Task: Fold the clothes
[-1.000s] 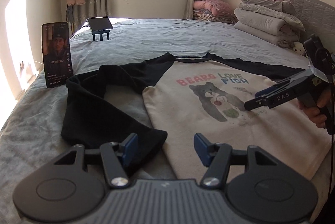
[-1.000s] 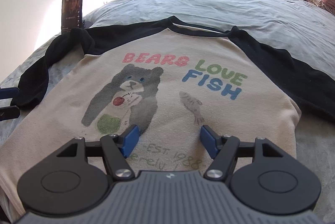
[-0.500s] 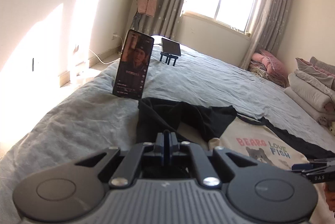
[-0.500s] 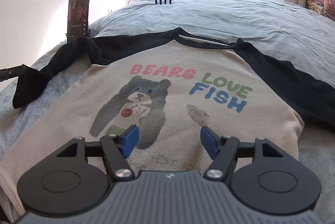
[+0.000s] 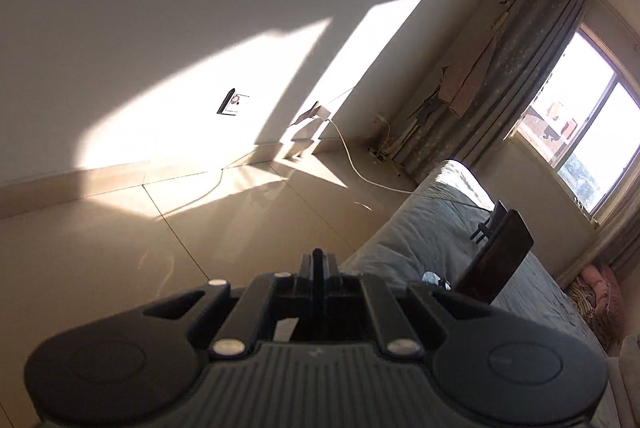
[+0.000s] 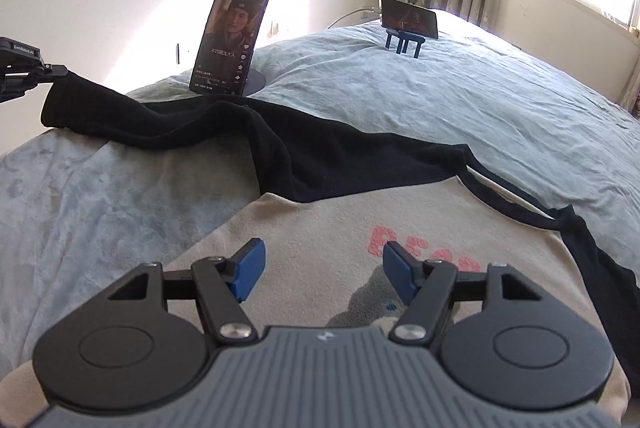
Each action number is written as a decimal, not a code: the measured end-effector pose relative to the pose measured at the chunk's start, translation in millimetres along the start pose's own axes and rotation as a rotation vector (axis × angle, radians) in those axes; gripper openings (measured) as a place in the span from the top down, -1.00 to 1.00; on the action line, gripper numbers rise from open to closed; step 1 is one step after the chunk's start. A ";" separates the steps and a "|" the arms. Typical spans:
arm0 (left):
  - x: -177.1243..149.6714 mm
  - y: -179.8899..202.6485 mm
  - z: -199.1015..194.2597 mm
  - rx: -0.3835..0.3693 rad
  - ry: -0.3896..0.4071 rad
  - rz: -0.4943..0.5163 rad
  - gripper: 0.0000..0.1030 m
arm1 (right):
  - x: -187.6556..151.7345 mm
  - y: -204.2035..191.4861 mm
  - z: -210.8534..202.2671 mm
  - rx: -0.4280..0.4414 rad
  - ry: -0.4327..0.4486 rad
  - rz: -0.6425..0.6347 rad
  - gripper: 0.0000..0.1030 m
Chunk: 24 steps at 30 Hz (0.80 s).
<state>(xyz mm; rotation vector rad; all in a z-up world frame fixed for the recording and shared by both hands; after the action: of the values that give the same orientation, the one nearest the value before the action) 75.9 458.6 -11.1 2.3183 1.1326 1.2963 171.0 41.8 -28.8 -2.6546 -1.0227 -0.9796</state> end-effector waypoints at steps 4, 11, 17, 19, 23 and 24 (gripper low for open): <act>18.6 -10.3 0.2 -0.019 0.049 -0.048 0.93 | 22.0 -20.6 18.4 -0.020 0.014 -0.084 -0.34; 46.8 -20.1 33.1 -0.002 0.027 -0.107 0.93 | 45.7 -46.5 41.7 -0.005 0.033 -0.154 -0.34; 42.2 -34.5 70.5 0.050 -0.081 -0.177 0.92 | 43.5 -53.4 37.8 0.027 0.031 -0.147 -0.34; 39.5 -35.3 69.1 0.062 -0.088 -0.160 0.71 | 39.6 -46.5 30.0 0.039 0.033 -0.122 -0.34; 39.3 -22.1 52.6 0.053 -0.056 -0.095 0.07 | 27.8 -19.0 10.9 0.009 0.042 -0.064 -0.34; 39.2 -15.5 47.7 0.043 -0.048 -0.071 0.02 | 23.1 -9.8 6.2 -0.008 0.044 -0.047 -0.34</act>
<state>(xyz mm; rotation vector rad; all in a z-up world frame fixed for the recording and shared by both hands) 118.4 504.6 -22.9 2.3042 1.2274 1.1968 180.9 64.2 -20.4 -2.6142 -1.0783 -1.0489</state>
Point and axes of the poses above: each gripper's, at about its wrist camera, not at the fingertips, and z roughly the way its jaws point, y to its right, x to its top, the point moved 8 cm from there along z, roughly the way its jaws point, and after that the axes turned 12 degrees about -y, right-handed, at the moved point
